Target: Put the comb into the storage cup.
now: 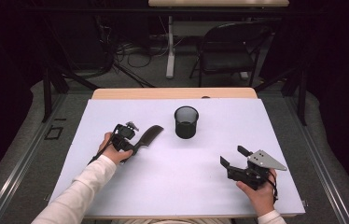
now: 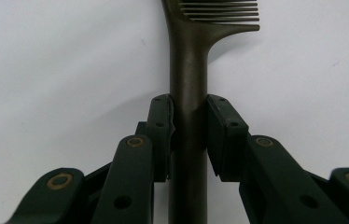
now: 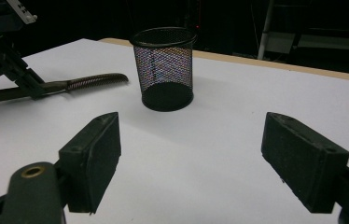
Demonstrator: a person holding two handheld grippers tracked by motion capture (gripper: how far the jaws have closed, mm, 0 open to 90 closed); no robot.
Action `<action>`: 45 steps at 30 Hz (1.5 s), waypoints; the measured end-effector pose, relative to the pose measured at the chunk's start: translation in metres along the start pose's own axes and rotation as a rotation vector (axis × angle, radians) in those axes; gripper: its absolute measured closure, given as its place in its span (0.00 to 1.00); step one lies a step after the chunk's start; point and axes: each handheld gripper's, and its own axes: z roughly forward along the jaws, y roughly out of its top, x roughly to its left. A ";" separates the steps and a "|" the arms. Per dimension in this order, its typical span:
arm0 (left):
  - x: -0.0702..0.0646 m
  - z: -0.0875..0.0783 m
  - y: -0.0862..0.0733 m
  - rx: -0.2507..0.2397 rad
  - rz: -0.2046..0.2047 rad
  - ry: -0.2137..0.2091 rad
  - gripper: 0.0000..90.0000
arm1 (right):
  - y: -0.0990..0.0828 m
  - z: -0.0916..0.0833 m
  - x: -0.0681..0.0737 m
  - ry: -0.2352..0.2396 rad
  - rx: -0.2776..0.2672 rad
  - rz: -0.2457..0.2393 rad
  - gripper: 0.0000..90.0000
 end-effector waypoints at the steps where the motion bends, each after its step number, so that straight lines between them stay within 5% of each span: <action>1: 0.000 -0.001 0.000 -0.002 -0.001 -0.001 0.80 | 0.000 0.000 0.000 0.000 0.000 0.001 0.22; 21: 0.004 -0.016 -0.001 -0.106 -0.032 -0.012 0.80 | 0.000 0.000 0.000 0.000 0.002 0.000 0.22; 45: -0.007 -0.043 -0.002 -0.292 -0.011 0.020 0.80 | 0.000 0.000 0.000 0.001 0.005 -0.001 0.22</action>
